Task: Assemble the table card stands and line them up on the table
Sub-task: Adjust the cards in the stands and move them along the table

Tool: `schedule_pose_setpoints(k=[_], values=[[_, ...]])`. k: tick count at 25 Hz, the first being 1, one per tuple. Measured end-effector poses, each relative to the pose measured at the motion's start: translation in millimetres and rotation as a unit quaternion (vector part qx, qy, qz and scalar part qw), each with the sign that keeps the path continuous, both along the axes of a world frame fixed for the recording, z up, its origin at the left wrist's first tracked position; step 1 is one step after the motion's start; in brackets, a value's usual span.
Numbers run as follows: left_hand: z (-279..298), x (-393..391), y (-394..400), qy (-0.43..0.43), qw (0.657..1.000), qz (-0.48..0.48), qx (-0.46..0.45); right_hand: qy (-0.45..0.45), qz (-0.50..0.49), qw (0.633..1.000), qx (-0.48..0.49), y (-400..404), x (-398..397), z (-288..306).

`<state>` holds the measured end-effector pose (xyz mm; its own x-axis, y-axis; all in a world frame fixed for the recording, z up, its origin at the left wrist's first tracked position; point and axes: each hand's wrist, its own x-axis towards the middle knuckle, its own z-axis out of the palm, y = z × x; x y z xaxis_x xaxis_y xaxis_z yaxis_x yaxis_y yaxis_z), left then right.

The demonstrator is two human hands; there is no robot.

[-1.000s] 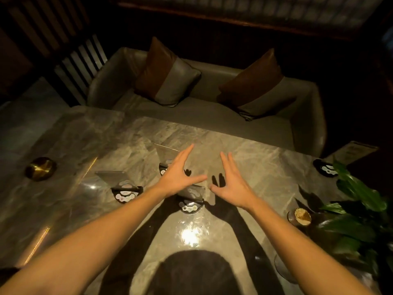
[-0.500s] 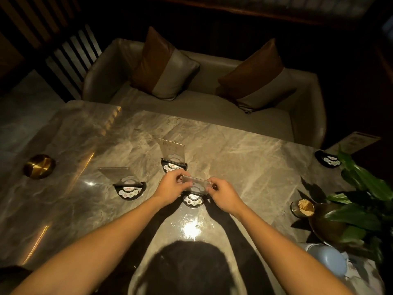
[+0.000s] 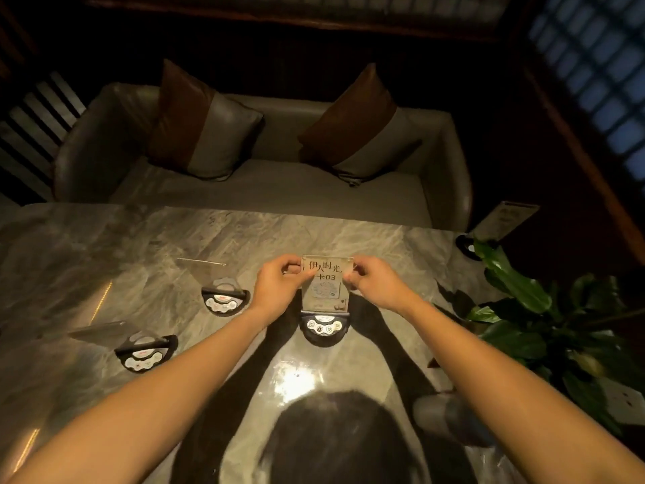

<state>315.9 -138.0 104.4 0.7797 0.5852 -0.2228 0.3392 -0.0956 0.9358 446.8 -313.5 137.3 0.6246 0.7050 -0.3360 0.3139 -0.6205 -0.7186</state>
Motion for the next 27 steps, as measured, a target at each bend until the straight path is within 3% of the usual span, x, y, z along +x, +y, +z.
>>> schedule_pose_setpoints(k=[10, 17, 27], values=[[40.7, 188.2, -59.8, -0.055, 0.998, -0.035, 0.018, -0.063, -0.075, 0.995, 0.019, -69.3, 163.2, 48.4], [18.5, 285.1, -106.5, -0.029, 0.998, -0.063, 0.011, -0.154, -0.105, 0.982, -0.027, -113.8, 252.9, 19.7], [-45.9, 362.8, -142.6, 0.009, 0.997, -0.07, -0.019, -0.112, -0.192, 0.975, -0.03, -151.6, 307.3, -43.3]])
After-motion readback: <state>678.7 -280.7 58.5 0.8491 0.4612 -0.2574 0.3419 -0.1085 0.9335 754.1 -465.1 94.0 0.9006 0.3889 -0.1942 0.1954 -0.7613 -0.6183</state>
